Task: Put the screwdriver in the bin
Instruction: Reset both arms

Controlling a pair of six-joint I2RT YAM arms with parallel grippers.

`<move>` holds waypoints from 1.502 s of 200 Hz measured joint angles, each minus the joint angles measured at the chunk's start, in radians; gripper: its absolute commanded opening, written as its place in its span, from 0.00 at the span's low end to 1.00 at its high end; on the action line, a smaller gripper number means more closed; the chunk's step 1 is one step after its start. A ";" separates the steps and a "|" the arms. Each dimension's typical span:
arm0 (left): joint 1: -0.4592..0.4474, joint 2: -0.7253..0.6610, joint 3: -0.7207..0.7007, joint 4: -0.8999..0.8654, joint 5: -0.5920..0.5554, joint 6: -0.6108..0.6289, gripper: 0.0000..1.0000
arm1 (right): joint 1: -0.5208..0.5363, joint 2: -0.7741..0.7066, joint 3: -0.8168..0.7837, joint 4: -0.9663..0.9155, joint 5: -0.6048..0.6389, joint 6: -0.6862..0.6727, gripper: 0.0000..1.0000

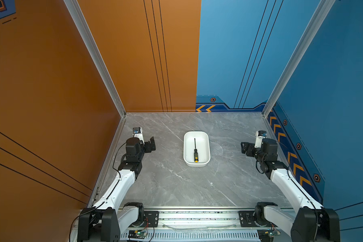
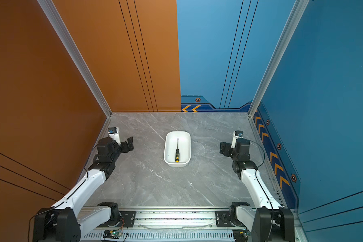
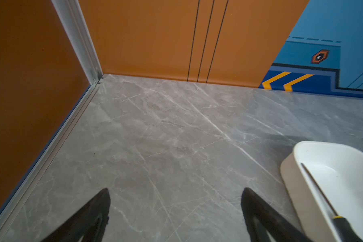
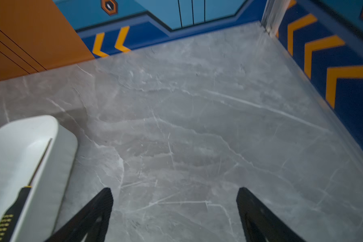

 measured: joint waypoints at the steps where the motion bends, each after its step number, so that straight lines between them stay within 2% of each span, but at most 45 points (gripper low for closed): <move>1: 0.003 0.001 -0.006 0.006 -0.001 0.002 0.98 | 0.000 0.004 -0.014 0.014 0.002 -0.002 0.93; 27: 0.039 0.029 -0.062 0.050 -0.014 0.021 0.98 | 0.000 0.118 -0.134 0.227 0.038 -0.026 0.92; 67: 0.051 0.065 -0.077 0.166 -0.020 0.025 0.98 | 0.003 0.277 -0.137 0.530 0.089 -0.042 0.92; 96: 0.060 0.171 -0.135 0.306 -0.011 0.015 0.98 | 0.028 0.416 -0.126 0.700 0.115 -0.066 0.93; 122: 0.060 0.266 -0.163 0.378 0.005 0.016 0.98 | 0.040 0.440 -0.128 0.740 0.118 -0.079 0.94; 144: 0.060 0.323 -0.164 0.449 0.019 0.023 0.98 | 0.040 0.440 -0.128 0.768 0.118 -0.087 1.00; 169: 0.046 0.443 -0.166 0.612 0.029 0.044 0.98 | 0.040 0.440 -0.128 0.781 0.118 -0.091 1.00; 177: 0.035 0.469 -0.166 0.615 0.028 0.054 0.98 | 0.040 0.440 -0.128 0.783 0.118 -0.092 1.00; 208: 0.002 0.479 -0.168 0.634 0.019 0.075 0.98 | 0.040 0.440 -0.128 0.792 0.118 -0.093 1.00; 300: 0.001 0.480 -0.168 0.661 -0.008 0.081 0.98 | 0.049 0.440 -0.128 0.806 0.150 -0.100 1.00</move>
